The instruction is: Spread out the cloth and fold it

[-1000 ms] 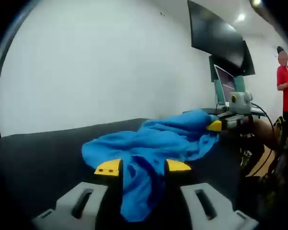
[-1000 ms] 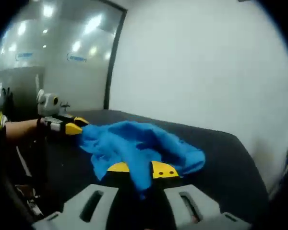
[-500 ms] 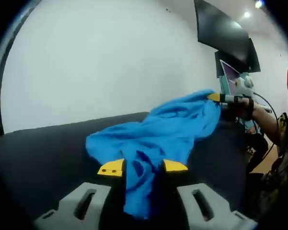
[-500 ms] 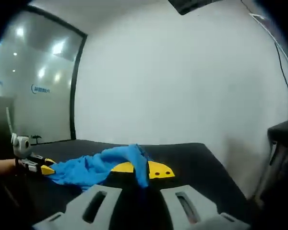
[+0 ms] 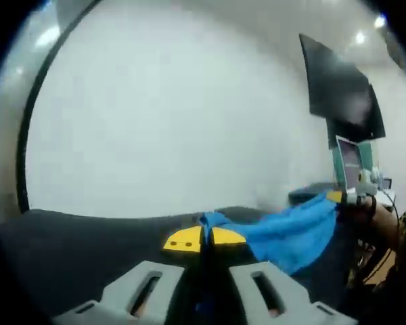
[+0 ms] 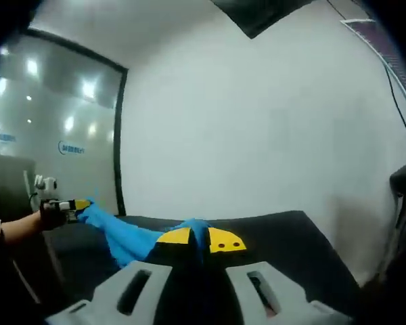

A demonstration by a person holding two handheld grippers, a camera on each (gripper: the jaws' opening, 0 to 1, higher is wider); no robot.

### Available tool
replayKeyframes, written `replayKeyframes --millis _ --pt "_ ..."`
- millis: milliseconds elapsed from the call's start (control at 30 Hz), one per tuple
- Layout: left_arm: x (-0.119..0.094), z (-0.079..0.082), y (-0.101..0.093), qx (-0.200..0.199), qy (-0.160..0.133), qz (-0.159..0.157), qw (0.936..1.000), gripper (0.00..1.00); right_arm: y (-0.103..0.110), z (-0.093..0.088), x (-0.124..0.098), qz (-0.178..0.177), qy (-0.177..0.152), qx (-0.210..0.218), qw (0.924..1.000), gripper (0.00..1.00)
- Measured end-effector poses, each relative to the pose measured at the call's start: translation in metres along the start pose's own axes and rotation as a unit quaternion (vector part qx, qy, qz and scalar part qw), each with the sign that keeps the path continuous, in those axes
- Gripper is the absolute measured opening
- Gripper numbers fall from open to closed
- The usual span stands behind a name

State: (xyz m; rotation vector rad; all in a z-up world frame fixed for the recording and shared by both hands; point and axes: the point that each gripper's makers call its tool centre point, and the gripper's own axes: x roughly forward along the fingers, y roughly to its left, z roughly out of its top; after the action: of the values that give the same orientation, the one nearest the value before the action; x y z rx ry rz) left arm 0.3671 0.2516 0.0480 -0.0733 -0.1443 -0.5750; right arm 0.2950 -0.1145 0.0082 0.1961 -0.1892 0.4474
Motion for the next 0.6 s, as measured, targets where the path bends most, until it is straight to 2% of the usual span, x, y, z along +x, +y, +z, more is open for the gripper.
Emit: replayKeyframes --millis 100,167,233,300,333,367,400,433,467,500,533,600 --pt "-0.005 0.043 0.002 0.017 -0.036 0.002 0.9992 0.03 0.029 0.023 0.0 0.048 -0.026 -0.005 0.9985 0.0" --pt "-0.007 0.065 0.003 0.018 -0.054 0.008 0.9984 0.03 0.037 0.038 0.002 0.052 -0.041 -0.017 0.9976 0.0" --pt "-0.004 0.084 0.005 0.006 -0.07 0.007 0.9975 0.03 0.038 0.053 0.014 0.051 -0.053 -0.049 0.9961 0.0" --pt "0.011 0.091 0.018 0.002 -0.065 0.04 0.9971 0.03 0.027 0.061 0.039 0.029 -0.044 -0.073 0.9959 0.0" --pt "0.023 0.086 0.028 0.001 -0.048 0.063 0.9969 0.03 0.018 0.062 0.051 0.014 -0.045 -0.078 0.9958 0.0" --pt "0.037 0.075 0.04 0.012 -0.018 0.094 0.9953 0.03 0.006 0.062 0.068 -0.01 -0.044 -0.091 0.9949 0.0" --pt "0.048 0.061 0.052 0.004 0.01 0.124 0.9923 0.03 -0.014 0.054 0.089 -0.047 -0.032 -0.104 0.9929 0.02" --pt "0.062 0.045 0.058 -0.016 0.028 0.138 0.99 0.04 -0.021 0.047 0.097 -0.061 -0.021 -0.111 0.9917 0.04" --pt "0.071 0.025 0.058 -0.015 0.059 0.137 0.9887 0.05 -0.028 0.035 0.107 -0.07 0.004 -0.123 0.99 0.07" --pt "0.077 0.001 0.056 -0.004 0.091 0.135 0.9867 0.05 -0.026 0.024 0.112 -0.059 0.028 -0.136 0.9886 0.09" --pt "0.079 -0.01 0.048 0.007 0.094 0.121 0.9881 0.07 -0.019 0.017 0.113 -0.031 0.042 -0.145 0.988 0.12" --pt "0.078 -0.028 0.031 0.008 0.095 0.093 0.9912 0.13 -0.013 0.015 0.107 -0.021 0.027 -0.148 0.9884 0.18"
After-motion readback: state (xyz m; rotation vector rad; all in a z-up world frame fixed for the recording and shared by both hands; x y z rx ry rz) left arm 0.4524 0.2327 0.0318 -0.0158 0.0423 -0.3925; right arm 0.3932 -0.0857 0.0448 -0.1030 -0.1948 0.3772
